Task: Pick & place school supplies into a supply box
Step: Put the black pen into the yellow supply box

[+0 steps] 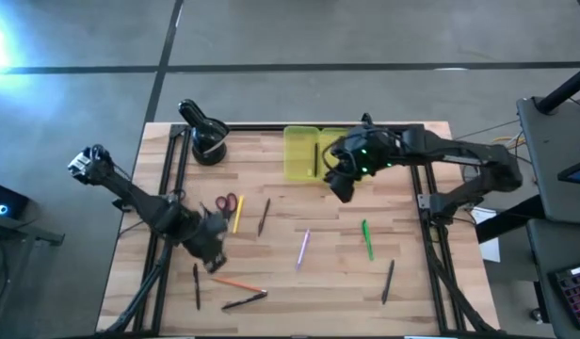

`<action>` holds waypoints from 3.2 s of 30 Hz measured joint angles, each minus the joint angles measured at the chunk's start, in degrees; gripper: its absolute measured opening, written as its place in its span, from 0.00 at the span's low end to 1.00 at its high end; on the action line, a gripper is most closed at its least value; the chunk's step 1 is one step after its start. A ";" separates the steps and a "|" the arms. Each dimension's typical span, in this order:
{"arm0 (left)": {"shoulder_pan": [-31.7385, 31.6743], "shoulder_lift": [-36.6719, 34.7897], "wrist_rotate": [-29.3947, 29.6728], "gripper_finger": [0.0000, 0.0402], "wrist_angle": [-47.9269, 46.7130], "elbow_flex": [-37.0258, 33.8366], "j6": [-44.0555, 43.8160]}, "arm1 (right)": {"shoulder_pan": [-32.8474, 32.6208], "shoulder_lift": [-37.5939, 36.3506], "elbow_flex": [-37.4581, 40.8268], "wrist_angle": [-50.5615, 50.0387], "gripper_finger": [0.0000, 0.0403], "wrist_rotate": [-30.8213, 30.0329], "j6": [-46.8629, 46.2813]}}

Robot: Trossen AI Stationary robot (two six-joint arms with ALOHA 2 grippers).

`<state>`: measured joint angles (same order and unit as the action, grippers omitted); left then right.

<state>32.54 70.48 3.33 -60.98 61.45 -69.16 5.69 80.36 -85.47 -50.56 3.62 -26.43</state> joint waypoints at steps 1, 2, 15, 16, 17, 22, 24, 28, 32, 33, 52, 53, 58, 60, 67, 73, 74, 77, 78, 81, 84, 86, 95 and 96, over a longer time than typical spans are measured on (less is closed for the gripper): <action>1.36 0.00 -1.83 0.33 4.05 -0.98 2.03 | -0.26 -1.10 1.25 0.16 0.18 -0.11 -0.31; 2.85 0.00 -4.45 0.33 8.68 -2.07 4.08 | -0.30 -2.19 2.63 0.03 0.18 -0.06 -0.59; 18.04 0.73 -11.11 0.33 18.47 -6.78 37.96 | -2.84 -15.60 22.15 0.15 0.18 8.41 -9.04; 18.86 1.14 -10.87 0.33 18.31 -7.17 42.55 | -2.84 -16.33 23.28 0.38 0.18 8.41 -10.14; 19.69 1.66 -10.58 0.33 17.65 -7.51 46.80 | -2.84 -16.90 24.31 0.34 0.19 8.41 -11.16; 22.14 5.25 -5.82 0.33 12.50 -8.61 64.08 | -3.03 -19.26 27.82 1.45 0.17 8.40 -15.54; 22.19 6.98 -3.96 0.33 11.22 -9.55 67.82 | -3.57 -20.04 28.47 1.93 0.17 8.39 -17.32; 22.22 10.14 -3.82 0.33 11.33 -12.54 71.82 | -5.48 -21.38 28.61 2.08 0.16 9.07 -18.61; 22.18 12.46 -3.78 0.33 12.48 -15.67 75.12 | -7.49 -22.39 28.01 3.59 0.16 10.79 -18.69; 22.17 12.75 -3.78 0.33 13.76 -16.40 75.90 | -7.83 -22.54 27.77 3.70 0.16 10.81 -18.69; 22.16 16.11 -6.19 0.04 21.98 -20.09 68.05 | -8.45 -22.97 25.67 4.39 0.15 10.83 -21.52; 22.17 15.89 -6.25 0.04 21.83 -19.88 67.72 | -8.45 -22.97 25.68 4.43 0.15 10.82 -21.64; 22.17 13.71 -5.40 0.03 18.27 -17.92 68.05 | -8.45 -22.97 25.68 4.50 0.15 10.79 -21.55; 22.17 12.24 -4.42 0.02 15.09 -16.45 68.61 | -8.45 -22.97 25.68 4.52 0.15 10.67 -21.45; 21.81 7.16 1.71 0.02 3.65 -11.22 69.02 | -8.43 -22.97 25.70 5.57 0.15 9.54 -20.53; 17.81 4.04 10.08 0.02 -3.76 -5.54 68.72 | -8.41 -22.97 25.70 8.95 0.15 7.34 -19.84; 16.68 3.83 11.66 0.02 -4.80 -4.46 68.39 | -8.41 -22.97 25.70 9.47 0.15 6.95 -19.85; 12.63 3.41 16.77 0.02 -5.70 -0.80 66.27 | -8.41 -22.97 25.70 10.05 0.15 6.72 -19.85; 11.00 3.29 18.74 0.02 -5.74 0.59 65.28 | -8.41 -22.95 25.70 10.25 0.15 6.70 -19.85; 6.39 2.74 26.57 0.02 -4.03 4.32 59.65 | -8.41 -22.95 25.70 10.78 0.15 6.68 -19.85; 1.69 0.65 32.52 0.02 2.82 7.12 55.11 | -8.42 -22.95 25.70 10.95 0.15 5.39 -19.92; -1.15 -1.00 35.87 0.02 8.02 8.02 51.43 | -8.41 -22.95 25.71 11.46 0.15 4.79 -19.93; -9.19 -6.74 40.66 0.02 34.79 4.77 40.34 | -8.41 -22.93 25.73 16.04 0.15 3.55 -18.71; -9.42 -6.75 40.64 0.02 38.16 4.22 40.25 | -8.41 -22.93 25.73 16.57 0.15 3.40 -18.29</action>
<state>23.12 63.72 43.97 -22.82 65.67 -28.91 -2.72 57.43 -59.75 -33.99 7.02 -44.72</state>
